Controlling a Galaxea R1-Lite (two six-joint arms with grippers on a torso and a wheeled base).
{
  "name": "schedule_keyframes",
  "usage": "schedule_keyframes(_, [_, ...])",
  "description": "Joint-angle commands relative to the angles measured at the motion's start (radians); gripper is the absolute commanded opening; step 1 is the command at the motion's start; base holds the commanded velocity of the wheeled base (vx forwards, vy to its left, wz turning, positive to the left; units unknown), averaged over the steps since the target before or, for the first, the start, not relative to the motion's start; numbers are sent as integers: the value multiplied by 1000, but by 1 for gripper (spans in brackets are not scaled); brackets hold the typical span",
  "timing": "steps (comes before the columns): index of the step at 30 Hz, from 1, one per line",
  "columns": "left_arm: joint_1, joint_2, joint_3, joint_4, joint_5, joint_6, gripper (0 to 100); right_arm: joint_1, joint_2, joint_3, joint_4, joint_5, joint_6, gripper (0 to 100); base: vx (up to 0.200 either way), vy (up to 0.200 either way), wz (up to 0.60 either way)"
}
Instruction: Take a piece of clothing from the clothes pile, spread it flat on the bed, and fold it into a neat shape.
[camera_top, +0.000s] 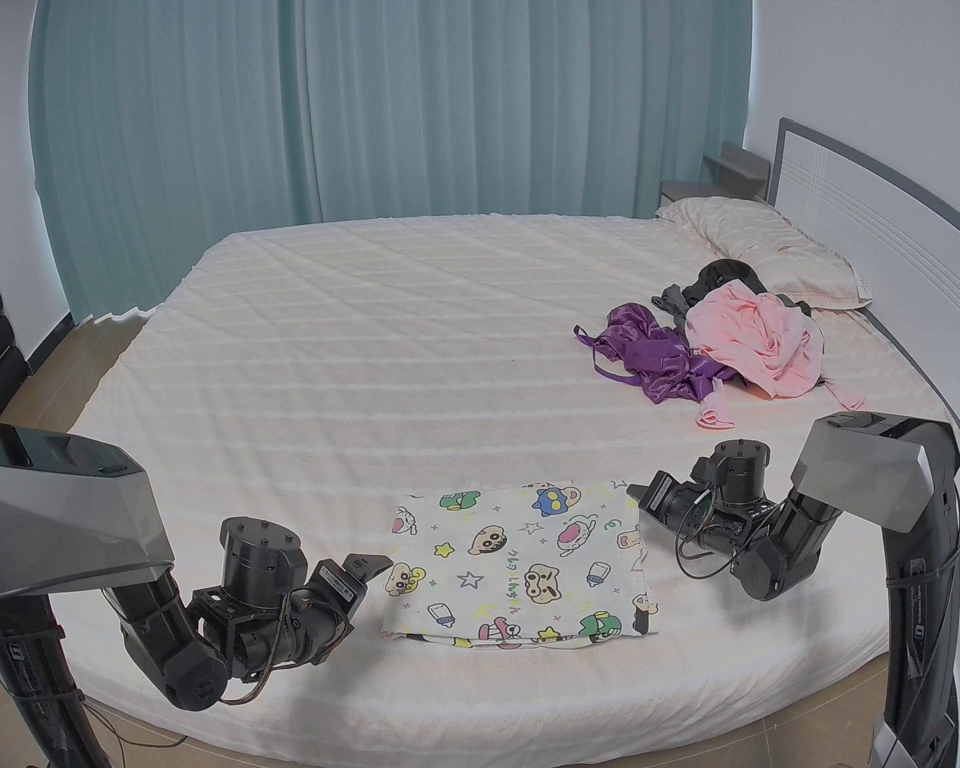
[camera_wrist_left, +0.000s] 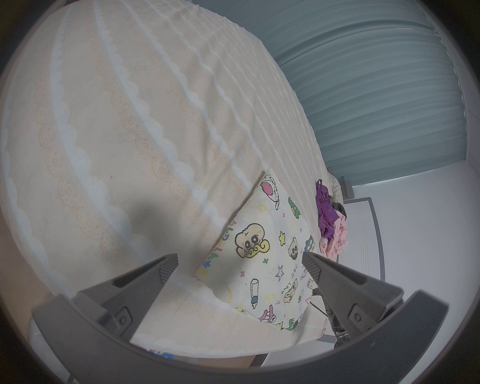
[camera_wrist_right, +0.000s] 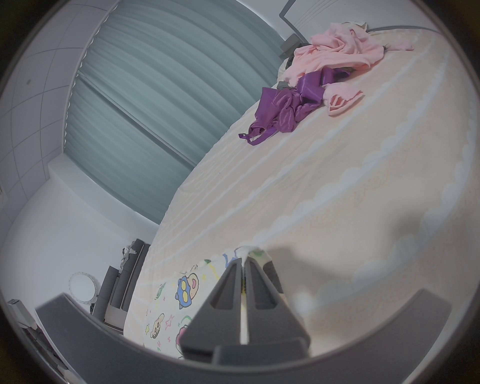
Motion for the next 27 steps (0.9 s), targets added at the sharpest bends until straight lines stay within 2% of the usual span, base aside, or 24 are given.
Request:
schedule_keyframes(1, [0, 2, 0, 0, 2, -1, 100, -14, 1, -12, 0, 0, 5, 0, 0, 0, 0])
schedule_keyframes(18, [0, 4, 0, 0, 2, -1, 100, -34, 12, -10, 5, -2, 14, 0, 0, 0, 0])
schedule_keyframes(19, [0, 4, 0, 0, 2, -1, 100, -34, 12, -10, 5, -2, 14, 100, 0, 0, 0])
schedule_keyframes(27, [0, 7, 0, 0, 2, -1, 100, -33, -11, 31, -3, 0, 20, 100, 0, 0, 0])
